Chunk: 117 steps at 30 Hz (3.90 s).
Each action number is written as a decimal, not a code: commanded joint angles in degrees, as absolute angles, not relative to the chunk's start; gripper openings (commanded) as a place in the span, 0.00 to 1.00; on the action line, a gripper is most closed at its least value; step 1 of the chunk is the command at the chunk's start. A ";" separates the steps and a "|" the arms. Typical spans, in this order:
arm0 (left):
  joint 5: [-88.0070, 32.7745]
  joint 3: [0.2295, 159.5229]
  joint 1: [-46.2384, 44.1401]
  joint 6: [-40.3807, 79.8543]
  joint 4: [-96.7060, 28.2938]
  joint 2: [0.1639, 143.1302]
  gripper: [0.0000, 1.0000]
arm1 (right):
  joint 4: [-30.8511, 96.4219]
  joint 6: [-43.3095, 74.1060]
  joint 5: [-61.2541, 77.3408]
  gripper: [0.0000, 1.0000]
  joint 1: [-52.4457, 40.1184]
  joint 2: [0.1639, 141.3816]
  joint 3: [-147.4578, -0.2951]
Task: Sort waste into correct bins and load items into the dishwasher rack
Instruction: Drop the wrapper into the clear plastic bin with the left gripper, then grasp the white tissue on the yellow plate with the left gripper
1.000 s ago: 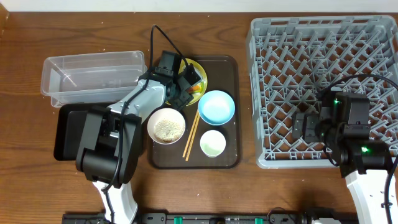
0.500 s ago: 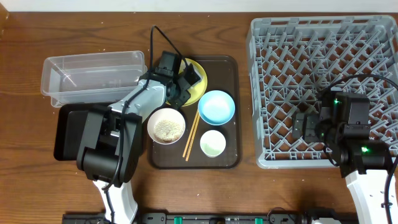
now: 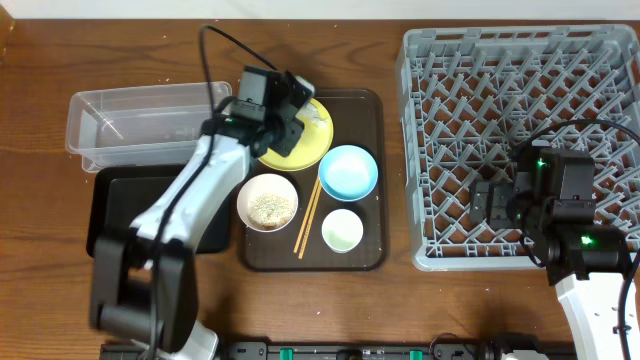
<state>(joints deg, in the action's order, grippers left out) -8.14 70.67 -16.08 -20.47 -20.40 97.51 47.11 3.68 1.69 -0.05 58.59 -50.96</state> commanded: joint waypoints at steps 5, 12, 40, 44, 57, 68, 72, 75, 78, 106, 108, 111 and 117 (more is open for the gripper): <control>-2.44 70.76 -11.03 -9.98 -20.29 89.73 0.06 | 47.13 3.79 1.93 0.99 0.10 58.41 -52.34; -1.87 70.74 1.93 7.46 -19.84 90.32 0.06 | 47.13 3.79 1.93 0.99 0.10 58.41 -52.34; -5.89 70.76 11.55 26.92 -14.96 98.15 0.45 | 47.11 3.79 1.93 0.99 0.10 58.41 -52.34; -8.58 70.76 10.63 20.62 -14.20 95.68 0.45 | 47.11 3.79 1.96 0.99 0.10 58.41 -52.34; -8.56 70.72 -5.52 8.56 -16.21 91.18 0.53 | 46.96 3.81 1.96 0.99 0.10 58.41 -52.34; -8.34 70.72 -14.70 8.60 -11.81 98.98 0.61 | 47.16 3.84 1.96 0.99 0.08 58.41 -52.34; -8.36 70.72 -15.99 8.60 -10.26 104.05 0.63 | 47.20 3.84 1.96 0.99 0.08 58.41 -52.34; -8.36 70.72 -16.51 8.60 -7.70 107.18 0.65 | 47.18 3.84 1.96 0.99 0.10 58.41 -52.34; -8.32 70.72 -16.58 8.60 -4.21 110.00 0.65 | 47.16 3.84 1.96 0.99 0.08 58.41 -52.34; -5.30 70.72 -16.47 8.80 8.05 119.94 0.65 | 47.64 4.23 1.98 0.99 0.08 58.41 -52.34; -5.30 70.74 -16.47 8.80 8.56 119.94 0.65 | 47.62 4.23 1.98 0.99 0.08 58.41 -52.34; -5.30 70.72 -16.47 8.80 8.60 119.96 0.65 | 47.57 4.23 1.98 0.99 0.08 58.41 -52.34; -5.30 70.72 -16.47 8.80 8.40 120.64 0.65 | 47.70 4.25 1.98 0.99 0.08 58.41 -52.34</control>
